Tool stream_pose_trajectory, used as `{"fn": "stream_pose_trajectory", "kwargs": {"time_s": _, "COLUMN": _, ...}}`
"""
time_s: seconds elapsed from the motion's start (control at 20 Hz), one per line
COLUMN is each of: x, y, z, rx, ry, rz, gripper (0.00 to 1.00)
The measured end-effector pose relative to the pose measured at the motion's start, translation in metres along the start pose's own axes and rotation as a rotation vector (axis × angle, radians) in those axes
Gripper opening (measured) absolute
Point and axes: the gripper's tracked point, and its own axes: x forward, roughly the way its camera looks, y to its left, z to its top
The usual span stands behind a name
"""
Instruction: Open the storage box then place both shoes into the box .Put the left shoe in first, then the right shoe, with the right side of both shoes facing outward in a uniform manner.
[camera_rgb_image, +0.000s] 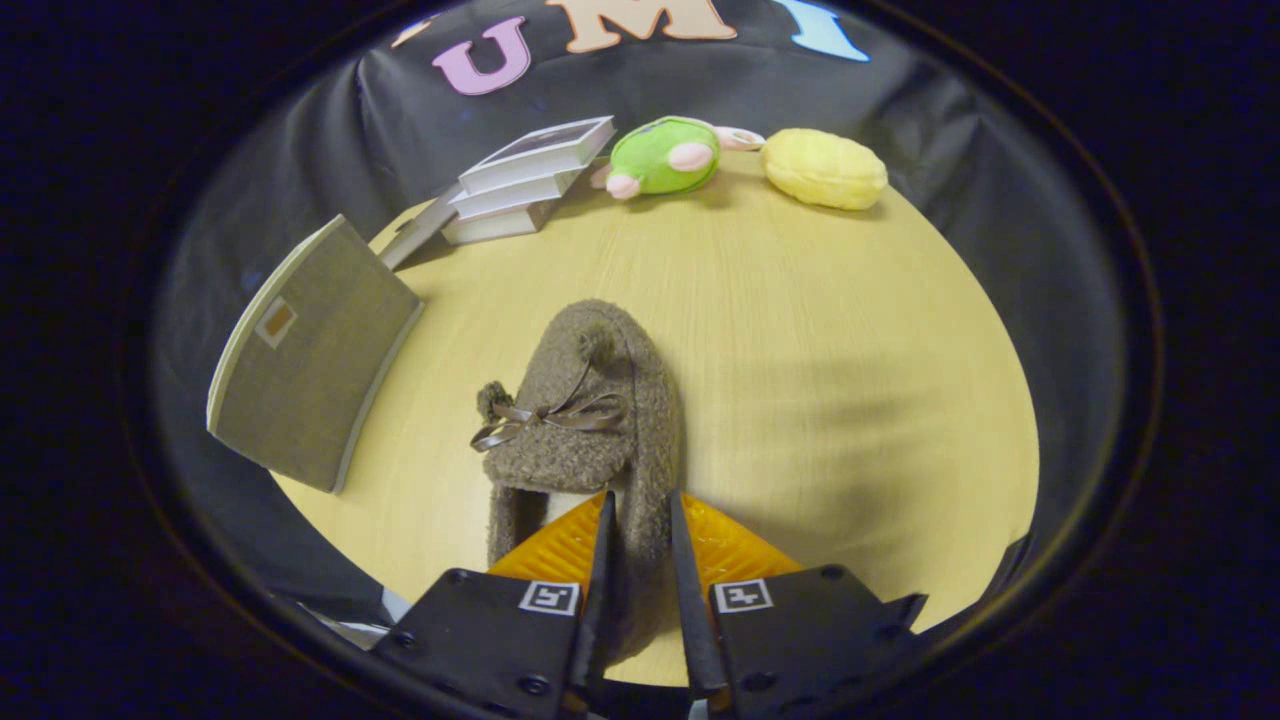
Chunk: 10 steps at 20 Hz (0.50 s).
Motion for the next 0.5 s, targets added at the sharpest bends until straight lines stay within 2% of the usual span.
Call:
{"fn": "stream_pose_trajectory", "kwargs": {"time_s": 0.05, "x": -0.002, "y": -0.010, "z": 0.003, "rx": 0.003, "ry": -0.013, "rz": -0.056, "gripper": 0.35}}
{"fn": "stream_pose_trajectory", "kwargs": {"time_s": 0.1, "x": -0.002, "y": -0.011, "z": 0.002, "rx": 0.024, "ry": -0.005, "rz": -0.057, "gripper": 0.10}}
{"fn": "stream_pose_trajectory", "kwargs": {"time_s": 0.2, "x": -0.004, "y": -0.009, "z": 0.005, "rx": 0.098, "ry": 0.005, "rz": -0.067, "gripper": 0.10}}
{"fn": "stream_pose_trajectory", "kwargs": {"time_s": 0.25, "x": -0.003, "y": -0.008, "z": 0.004, "rx": 0.126, "ry": 0.012, "rz": -0.071, "gripper": 0.04}}
{"fn": "stream_pose_trajectory", "kwargs": {"time_s": 0.5, "x": -0.027, "y": -0.002, "z": 0.016, "rx": 0.269, "ry": 0.010, "rz": -0.069, "gripper": 0.04}}
